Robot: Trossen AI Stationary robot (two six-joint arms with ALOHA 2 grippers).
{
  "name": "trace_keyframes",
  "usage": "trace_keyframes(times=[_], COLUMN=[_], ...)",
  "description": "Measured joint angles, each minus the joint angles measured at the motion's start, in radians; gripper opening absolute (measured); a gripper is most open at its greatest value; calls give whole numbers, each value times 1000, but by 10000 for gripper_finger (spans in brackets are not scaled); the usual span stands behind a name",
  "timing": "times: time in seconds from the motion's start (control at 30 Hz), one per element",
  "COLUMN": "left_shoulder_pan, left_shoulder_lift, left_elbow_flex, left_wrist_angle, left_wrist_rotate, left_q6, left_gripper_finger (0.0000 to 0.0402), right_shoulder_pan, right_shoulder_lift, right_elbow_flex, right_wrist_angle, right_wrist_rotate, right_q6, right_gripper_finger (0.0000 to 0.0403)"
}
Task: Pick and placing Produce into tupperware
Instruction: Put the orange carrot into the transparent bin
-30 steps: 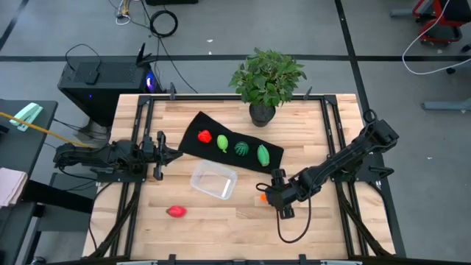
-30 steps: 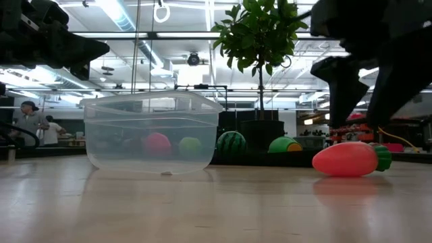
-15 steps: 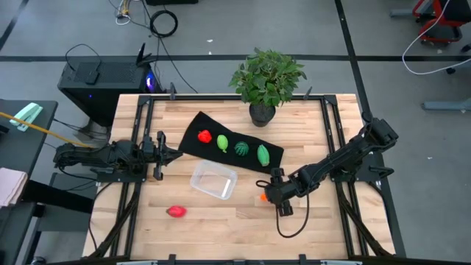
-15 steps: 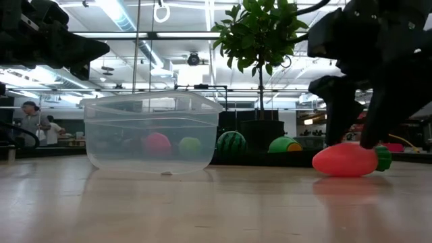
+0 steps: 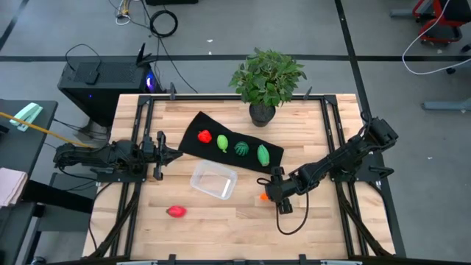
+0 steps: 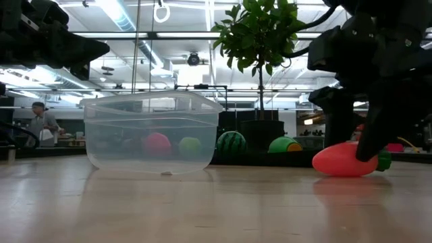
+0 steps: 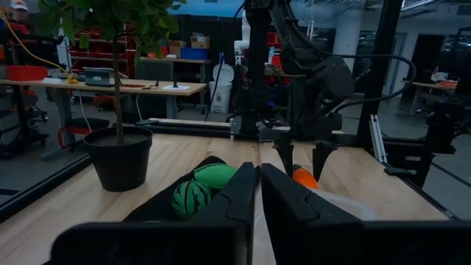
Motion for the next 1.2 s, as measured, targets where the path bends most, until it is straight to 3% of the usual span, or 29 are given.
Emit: trace_keyframes(times=[1.2], left_shoulder_pan=[0], left_shoulder_lift=[0], left_elbow_flex=[0], left_wrist_angle=[-8], left_wrist_rotate=[0], left_q6=[0], left_gripper_finger=[24], right_shoulder_pan=[0], right_shoulder_lift=[86], right_elbow_flex=[3], right_wrist_angle=[62], right_wrist_rotate=[-34], right_q6=[0], right_gripper_finger=[249])
